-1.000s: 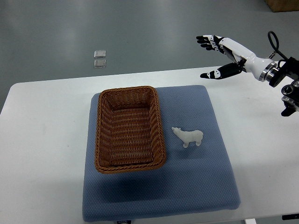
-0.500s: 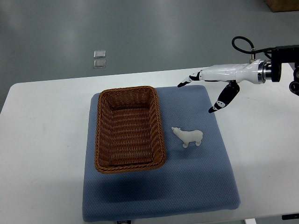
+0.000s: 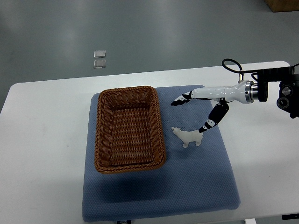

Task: Place white bear in brown basket with right hand
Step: 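Swing the right hand over the mat toward the white polar bear, then close the right hand's fingers around the white polar bear figurine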

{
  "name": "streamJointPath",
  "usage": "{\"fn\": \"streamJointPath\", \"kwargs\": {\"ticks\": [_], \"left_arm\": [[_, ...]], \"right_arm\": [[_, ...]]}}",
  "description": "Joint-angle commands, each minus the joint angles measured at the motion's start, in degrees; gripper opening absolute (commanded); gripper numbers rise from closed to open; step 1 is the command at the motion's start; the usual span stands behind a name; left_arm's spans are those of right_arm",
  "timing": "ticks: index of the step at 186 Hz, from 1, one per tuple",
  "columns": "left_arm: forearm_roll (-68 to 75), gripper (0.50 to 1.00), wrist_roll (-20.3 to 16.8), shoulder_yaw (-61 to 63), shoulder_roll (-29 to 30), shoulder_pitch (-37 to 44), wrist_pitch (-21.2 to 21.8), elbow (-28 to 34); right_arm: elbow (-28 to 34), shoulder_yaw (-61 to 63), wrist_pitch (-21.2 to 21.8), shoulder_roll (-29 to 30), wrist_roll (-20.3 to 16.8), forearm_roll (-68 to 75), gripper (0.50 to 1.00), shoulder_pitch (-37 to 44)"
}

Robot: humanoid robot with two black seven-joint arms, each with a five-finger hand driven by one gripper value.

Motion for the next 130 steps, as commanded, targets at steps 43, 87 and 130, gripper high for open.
{"fn": "streamJointPath", "kwargs": {"ticks": [43, 87, 130], "left_arm": [[0.0, 1.0, 0.0, -0.07, 0.0, 0.0, 0.0, 0.0], [0.0, 1.0, 0.0, -0.07, 0.0, 0.0, 0.0, 0.0], [0.0, 1.0, 0.0, -0.07, 0.0, 0.0, 0.0, 0.0]], "right_arm": [[-0.09, -0.16, -2.35, 2.98, -2.25, -3.08, 0.913, -3.83], [-1.14, -0.52, -4.81, 4.74, -2.34, -6.24, 0.909, -5.41], [-2.55, -0.52, -5.34, 5.09, -2.34, -6.68, 0.876, -6.03]]}}
